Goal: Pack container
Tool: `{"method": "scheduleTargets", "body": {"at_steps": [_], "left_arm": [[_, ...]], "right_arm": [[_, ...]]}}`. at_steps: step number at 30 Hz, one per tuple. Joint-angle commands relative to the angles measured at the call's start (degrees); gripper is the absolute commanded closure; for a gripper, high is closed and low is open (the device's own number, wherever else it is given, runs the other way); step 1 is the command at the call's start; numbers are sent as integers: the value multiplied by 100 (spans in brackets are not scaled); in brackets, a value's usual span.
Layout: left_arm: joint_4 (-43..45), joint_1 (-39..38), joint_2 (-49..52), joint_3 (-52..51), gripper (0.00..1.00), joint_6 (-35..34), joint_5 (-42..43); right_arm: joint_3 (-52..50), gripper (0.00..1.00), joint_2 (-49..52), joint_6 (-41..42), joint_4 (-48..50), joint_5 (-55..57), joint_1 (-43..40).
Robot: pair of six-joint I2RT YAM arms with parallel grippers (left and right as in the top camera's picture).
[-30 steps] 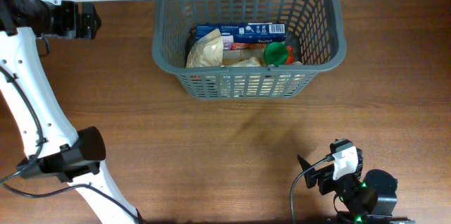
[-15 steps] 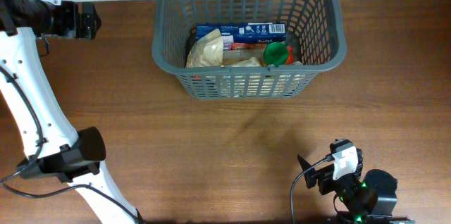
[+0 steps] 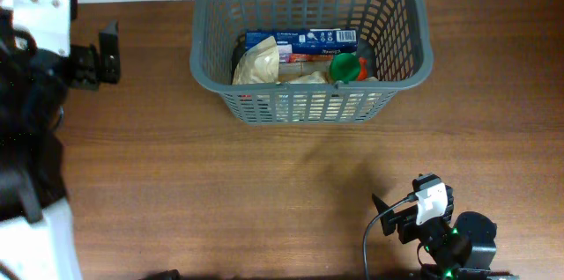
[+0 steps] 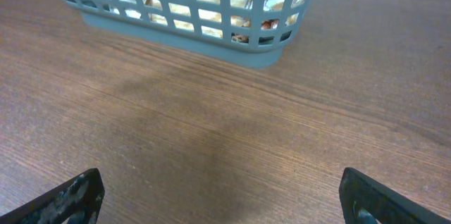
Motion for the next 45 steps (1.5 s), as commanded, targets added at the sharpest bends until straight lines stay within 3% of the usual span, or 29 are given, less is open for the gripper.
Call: {"method": "scheduleTargets", "body": {"at_steps": [1,7,11,15,21,34,45], "left_arm": [[2702,-402,-1532,-2590,1,76,4],[5128,-916,-3191,-5174,1,76,7],[5998,-1023,-4426,-6693,1,76,11],[6301,-1027,-5285,-7836,1,76,33],[6347,-1239,-5943,-8974,1,76,28],[6269,-1366,-7031,-10126,1,76,31],[4544,-1434,-7287,-10122,1,74,22]], "right_arm": [[-59,1,-59,2,0,28,52],[-59,1,-59,2,0,28,52],[-59,1,-59,0,0,28,52],[-59,1,-59,2,0,28,52],[-59,1,-59,2,0,28,52],[-59,1,-59,0,0,26,52],[-59,1,-59,2,0,28,52]]}}
